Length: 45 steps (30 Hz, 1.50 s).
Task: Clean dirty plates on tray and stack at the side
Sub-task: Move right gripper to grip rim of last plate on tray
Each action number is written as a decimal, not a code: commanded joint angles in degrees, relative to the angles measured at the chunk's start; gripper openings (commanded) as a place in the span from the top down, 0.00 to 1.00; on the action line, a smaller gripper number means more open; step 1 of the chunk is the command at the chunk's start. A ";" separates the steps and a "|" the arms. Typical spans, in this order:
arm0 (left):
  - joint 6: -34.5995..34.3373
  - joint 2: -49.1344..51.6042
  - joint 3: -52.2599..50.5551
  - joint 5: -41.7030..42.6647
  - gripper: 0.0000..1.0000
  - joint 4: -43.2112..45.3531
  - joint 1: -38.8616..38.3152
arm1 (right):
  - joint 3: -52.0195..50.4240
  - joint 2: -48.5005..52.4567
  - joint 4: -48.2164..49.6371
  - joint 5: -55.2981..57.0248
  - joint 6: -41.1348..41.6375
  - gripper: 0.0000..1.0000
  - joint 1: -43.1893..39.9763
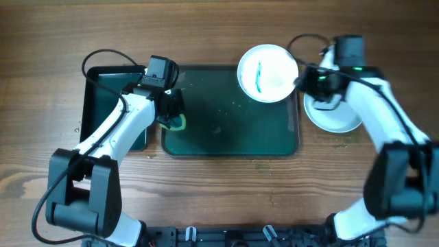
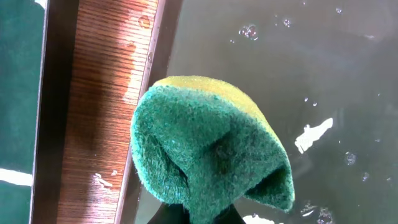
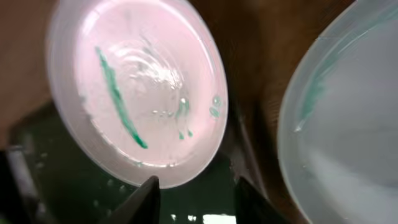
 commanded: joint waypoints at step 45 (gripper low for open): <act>-0.74 -0.63 0.85 1.40 0.96 4.63 -0.37 | 0.35 14.64 3.19 -4.31 -3.34 0.96 17.79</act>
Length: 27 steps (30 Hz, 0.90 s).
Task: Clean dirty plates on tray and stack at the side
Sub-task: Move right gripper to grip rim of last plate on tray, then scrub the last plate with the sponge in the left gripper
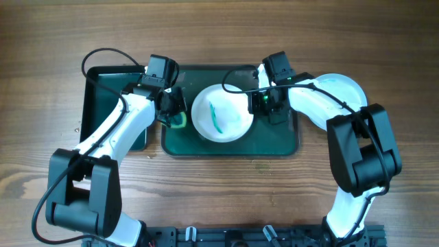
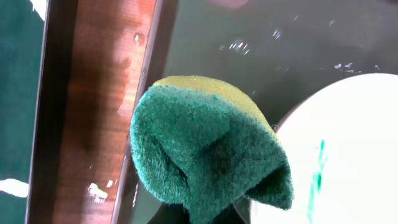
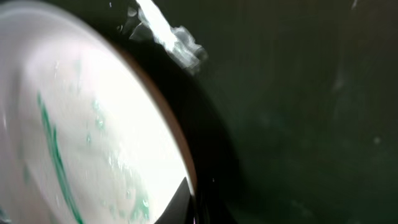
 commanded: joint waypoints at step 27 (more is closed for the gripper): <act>3.54 15.45 0.87 4.46 0.96 16.94 -16.55 | -1.73 1.86 -1.16 0.81 10.49 0.96 3.43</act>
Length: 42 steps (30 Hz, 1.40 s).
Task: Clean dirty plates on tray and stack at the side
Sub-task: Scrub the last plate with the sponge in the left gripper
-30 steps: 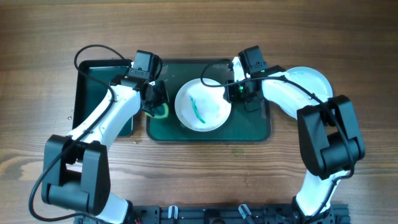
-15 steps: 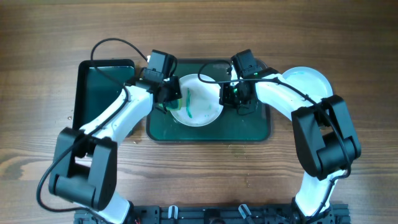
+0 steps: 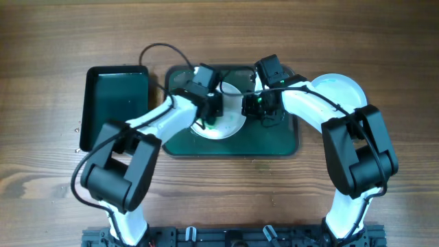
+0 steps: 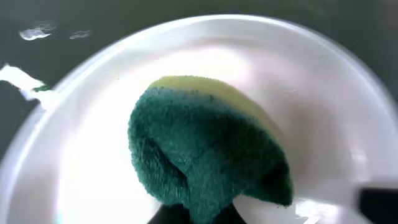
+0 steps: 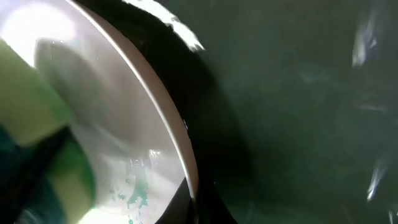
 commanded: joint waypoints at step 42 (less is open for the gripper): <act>-11.74 2.84 -1.01 -14.58 0.96 -13.25 1.97 | -2.75 2.03 0.09 -7.37 -2.32 0.96 0.28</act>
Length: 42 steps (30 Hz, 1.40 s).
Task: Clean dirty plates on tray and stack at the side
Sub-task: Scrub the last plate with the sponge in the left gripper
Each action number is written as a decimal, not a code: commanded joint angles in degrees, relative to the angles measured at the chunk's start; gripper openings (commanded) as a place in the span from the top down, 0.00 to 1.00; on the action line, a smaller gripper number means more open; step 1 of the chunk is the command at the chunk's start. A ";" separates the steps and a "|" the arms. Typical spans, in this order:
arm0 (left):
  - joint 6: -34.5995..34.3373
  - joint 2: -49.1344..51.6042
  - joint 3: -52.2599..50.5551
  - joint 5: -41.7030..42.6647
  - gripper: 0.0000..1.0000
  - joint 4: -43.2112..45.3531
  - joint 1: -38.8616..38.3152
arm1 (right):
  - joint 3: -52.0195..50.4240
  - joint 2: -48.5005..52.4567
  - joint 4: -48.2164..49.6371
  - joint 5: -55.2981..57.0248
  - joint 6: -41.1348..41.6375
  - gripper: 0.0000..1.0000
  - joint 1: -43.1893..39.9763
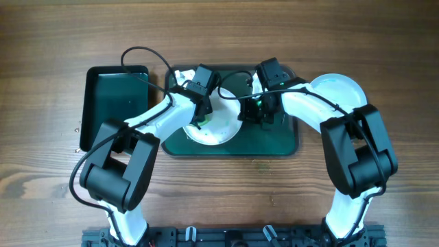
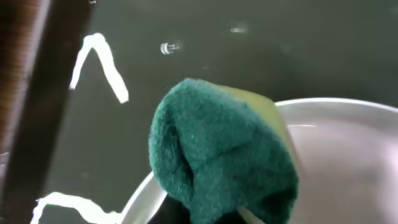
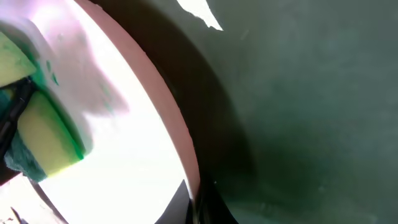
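A white plate (image 1: pixel 214 129) lies on the dark green tray (image 1: pixel 274 140). My right gripper (image 1: pixel 249 114) is shut on its right rim; in the right wrist view the rim (image 3: pixel 177 134) runs down between the jaws. My left gripper (image 1: pixel 202 108) is shut on a green and yellow sponge (image 2: pixel 224 155). The sponge sits at the plate's left rim (image 2: pixel 146 190), half over the wet tray floor (image 2: pixel 186 50). It also shows at the left edge of the right wrist view, as the sponge (image 3: pixel 40 146) on the plate. The left fingers are hidden under it.
A second white plate (image 1: pixel 341 90) lies on the wooden table right of the tray, partly under my right arm. A smaller dark tray (image 1: pixel 113 103) stands to the left. Water streaks glint on the tray floor (image 3: pixel 311 93).
The sponge was pressed on the middle of the plate; now it is at the plate's left rim, partly over the tray. The right gripper still holds the right rim. The plate lies slightly nearer the front.
First the streaked plate sat at the tray's back right corner before my open right gripper, the sponge held at the tray's left edge. Then the right gripper held the plate mid-tray. Then the sponge was on the plate's middle, and now at its rim.
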 commanded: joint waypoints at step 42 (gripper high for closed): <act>26.71 2.69 -1.33 47.52 0.96 -1.09 2.25 | -1.22 1.92 0.24 -1.27 -1.68 0.96 -2.34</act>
